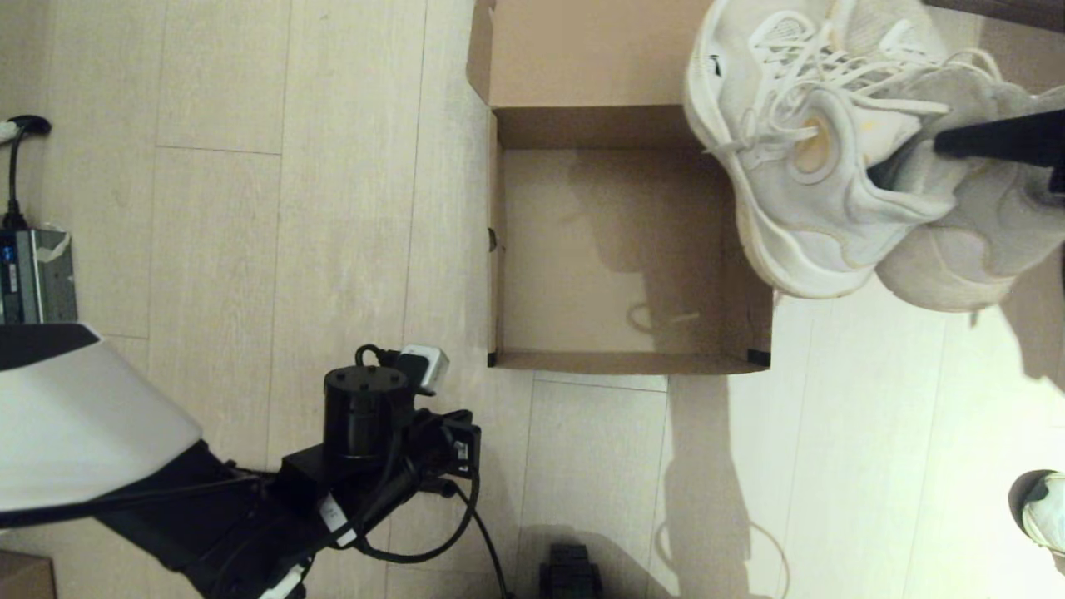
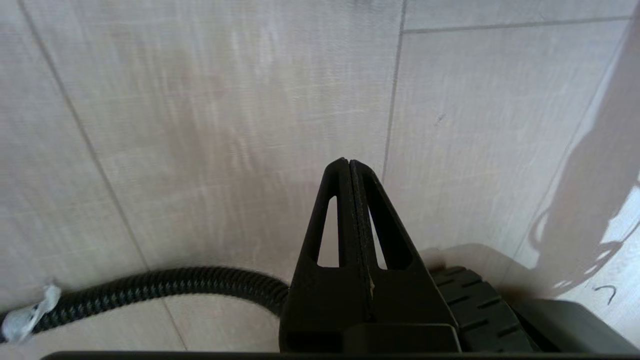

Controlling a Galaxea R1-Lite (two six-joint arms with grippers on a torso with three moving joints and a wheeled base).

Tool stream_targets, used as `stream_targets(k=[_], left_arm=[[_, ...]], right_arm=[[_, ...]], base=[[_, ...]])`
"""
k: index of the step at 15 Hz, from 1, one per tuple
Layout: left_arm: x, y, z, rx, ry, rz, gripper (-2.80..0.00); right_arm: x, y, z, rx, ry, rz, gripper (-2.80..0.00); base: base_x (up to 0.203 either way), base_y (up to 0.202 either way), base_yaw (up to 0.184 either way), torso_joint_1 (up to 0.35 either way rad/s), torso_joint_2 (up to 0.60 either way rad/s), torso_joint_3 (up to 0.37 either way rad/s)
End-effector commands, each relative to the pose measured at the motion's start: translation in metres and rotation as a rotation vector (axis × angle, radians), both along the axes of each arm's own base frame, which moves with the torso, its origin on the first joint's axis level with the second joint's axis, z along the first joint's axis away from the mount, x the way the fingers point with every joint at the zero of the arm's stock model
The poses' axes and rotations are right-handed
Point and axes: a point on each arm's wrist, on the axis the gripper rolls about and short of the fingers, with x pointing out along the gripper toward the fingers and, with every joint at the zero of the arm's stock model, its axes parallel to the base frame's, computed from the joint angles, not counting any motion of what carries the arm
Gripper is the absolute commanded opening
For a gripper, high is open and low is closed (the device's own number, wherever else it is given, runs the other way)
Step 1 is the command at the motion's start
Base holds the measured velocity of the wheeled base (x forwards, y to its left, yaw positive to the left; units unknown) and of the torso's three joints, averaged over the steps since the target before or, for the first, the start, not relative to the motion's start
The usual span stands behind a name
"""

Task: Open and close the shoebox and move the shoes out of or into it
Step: Put the shoes out of the shoe box

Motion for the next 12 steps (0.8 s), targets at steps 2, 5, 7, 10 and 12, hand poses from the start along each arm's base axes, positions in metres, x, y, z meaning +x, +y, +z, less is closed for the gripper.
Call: stream_targets(k=[2,5,7,10,12], left_arm=[[0.002,0.004,0.003,-0.009,-0.013,0.013,-2.80],[0.004,0.004,0.004,-0.015,-0.019,0.016,-2.80],[0.004,0.005,0.003,-0.016,-0.015,0.020,-2.80],[0.006,0.007,0.003,-0.019,-0.012,0.027,-2.80],[0.006,0.007,-0.001,-0.017,-0.008,0.026,-2.80]], right_arm=[[-0.012,-0.022,0.005,0.015,-0.034,-0.101,-2.80],[-0.017,-0.040,-0.001,0.012,-0.021,-0.197,-2.80],[-0.013,-0.049,-0.015,0.003,0.025,-0.254,-2.80],[0.000,-0.065,-0.045,-0.013,0.140,-0.259,-2.80],[0.019,-0.076,-0.063,-0.010,0.164,-0.287,-2.80]], base=[[0.000,0.000,0.000,0.000,0.00,0.000],[0.000,0.000,0.000,0.000,0.00,0.000],[0.000,0.000,0.000,0.000,0.00,0.000],[0.000,0.000,0.000,0.000,0.00,0.000],[0.000,0.000,0.000,0.000,0.00,0.000]])
